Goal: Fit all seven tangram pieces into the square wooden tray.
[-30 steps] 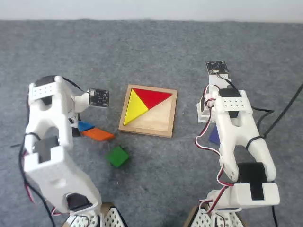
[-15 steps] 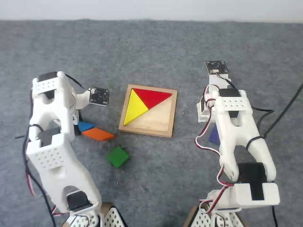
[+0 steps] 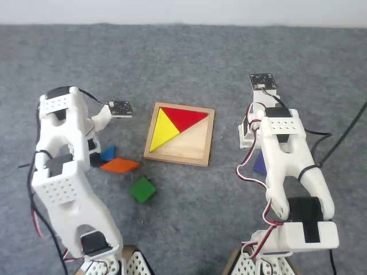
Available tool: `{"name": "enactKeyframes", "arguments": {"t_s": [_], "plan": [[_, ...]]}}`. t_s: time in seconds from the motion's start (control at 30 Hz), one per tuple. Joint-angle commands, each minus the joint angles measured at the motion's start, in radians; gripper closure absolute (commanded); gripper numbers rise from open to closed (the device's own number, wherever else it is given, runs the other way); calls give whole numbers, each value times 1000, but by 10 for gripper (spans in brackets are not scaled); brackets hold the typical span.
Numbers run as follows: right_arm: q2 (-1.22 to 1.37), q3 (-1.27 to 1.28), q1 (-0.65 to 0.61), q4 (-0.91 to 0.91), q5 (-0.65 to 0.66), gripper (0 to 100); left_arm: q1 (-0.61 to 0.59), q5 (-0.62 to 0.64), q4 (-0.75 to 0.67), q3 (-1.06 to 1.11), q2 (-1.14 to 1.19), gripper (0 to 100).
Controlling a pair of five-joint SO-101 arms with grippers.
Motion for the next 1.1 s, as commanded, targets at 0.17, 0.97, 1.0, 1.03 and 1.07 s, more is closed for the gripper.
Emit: {"name": "enactKeyframes", "arguments": {"t_s": [0.17,0.97,1.0,1.03,1.07], "plan": [[-76,-107,41,131,157,913,-157,41,34,39,-31,914],[-65,-5,70,255,677,640,-68,634,-443,621,-566,852],[-67,25,45,236,677,643,-49,672,-456,625,-566,852],[-65,46,21,220,674,649,-34,707,-474,628,-565,852],[-65,66,-2,205,672,658,-23,747,-493,630,-559,852]]}}
